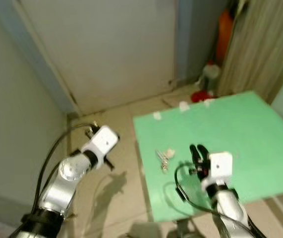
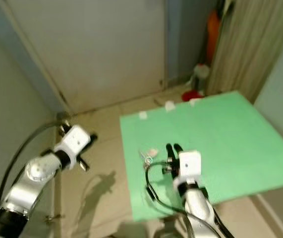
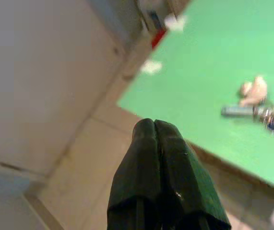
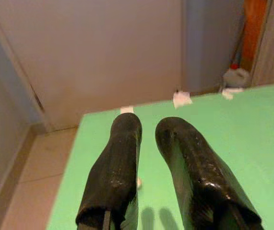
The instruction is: Hang keys on a hook
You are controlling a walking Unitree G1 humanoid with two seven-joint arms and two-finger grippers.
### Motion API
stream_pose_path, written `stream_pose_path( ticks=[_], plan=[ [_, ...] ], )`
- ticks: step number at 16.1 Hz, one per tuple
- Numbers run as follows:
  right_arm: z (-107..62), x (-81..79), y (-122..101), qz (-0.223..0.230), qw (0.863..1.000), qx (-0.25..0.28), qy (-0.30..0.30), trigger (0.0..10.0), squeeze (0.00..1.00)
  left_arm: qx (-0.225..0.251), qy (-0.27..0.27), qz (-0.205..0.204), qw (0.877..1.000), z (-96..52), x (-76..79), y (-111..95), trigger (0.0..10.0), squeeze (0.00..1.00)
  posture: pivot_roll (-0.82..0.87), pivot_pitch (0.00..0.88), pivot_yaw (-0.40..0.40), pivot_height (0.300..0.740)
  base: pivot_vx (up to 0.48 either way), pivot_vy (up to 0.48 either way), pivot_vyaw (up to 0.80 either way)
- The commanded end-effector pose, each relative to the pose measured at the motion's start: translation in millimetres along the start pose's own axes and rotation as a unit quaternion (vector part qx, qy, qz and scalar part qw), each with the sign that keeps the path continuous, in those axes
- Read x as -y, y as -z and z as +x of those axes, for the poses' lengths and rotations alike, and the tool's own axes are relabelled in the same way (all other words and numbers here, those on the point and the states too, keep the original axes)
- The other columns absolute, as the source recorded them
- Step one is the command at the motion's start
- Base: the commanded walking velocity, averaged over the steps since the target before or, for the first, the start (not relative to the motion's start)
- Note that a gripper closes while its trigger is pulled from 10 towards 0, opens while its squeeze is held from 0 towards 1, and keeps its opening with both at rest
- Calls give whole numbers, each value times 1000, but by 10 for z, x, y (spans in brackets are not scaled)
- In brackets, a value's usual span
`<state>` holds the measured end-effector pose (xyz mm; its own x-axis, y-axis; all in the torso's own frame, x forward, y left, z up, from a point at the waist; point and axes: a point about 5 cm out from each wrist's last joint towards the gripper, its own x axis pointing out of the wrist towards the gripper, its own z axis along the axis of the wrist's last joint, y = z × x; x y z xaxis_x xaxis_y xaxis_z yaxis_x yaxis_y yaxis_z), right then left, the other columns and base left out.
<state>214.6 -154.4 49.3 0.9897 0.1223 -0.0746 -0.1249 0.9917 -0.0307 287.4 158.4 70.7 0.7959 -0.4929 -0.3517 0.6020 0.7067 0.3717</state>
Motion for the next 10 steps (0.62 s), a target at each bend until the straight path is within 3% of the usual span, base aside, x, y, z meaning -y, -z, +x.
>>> stream_pose_path(
  ticks=[1, 2, 4, 7, 9, 10],
  plan=[
    [-96, 70, -13, -13, 1000, -6, 7, 10000, 0, -38, 26, 0, 999, -35, -15, 237, 10000, 0, -234, 147, 159, 740, 0, 0, 0],
    [-143, 79, -8, -16, 1000, -10, 7, 10000, 0, -52, 32, 3, 998, -51, -14, 322, 10000, 0, -242, 152, 160, 740, 0, 0, 0],
    [-416, 183, 38, -29, 999, -32, 25, 10000, 0, -67, 100, 13, 993, -140, 75, 477, 10000, 0, -305, 190, 169, 740, 0, 0, 0],
    [-531, 166, 61, -30, 998, -41, 31, 10000, 0, -91, 118, 26, 989, -208, 96, 632, 10000, 0, -332, 197, 191, 740, 0, 0, 0],
    [-556, 152, 84, -28, 998, -49, 37, 10000, 0, -67, 79, -29, 994, -228, 55, 648, 10000, 0, -330, 181, 202, 740, 0, 0, 0],
    [-541, 145, 87, -26, 998, -50, 39, 10000, 0, -24, 12, -94, 995, -240, -25, 568, 10000, 0, -323, 173, 203, 740, 0, 0, 0]
  ],
)
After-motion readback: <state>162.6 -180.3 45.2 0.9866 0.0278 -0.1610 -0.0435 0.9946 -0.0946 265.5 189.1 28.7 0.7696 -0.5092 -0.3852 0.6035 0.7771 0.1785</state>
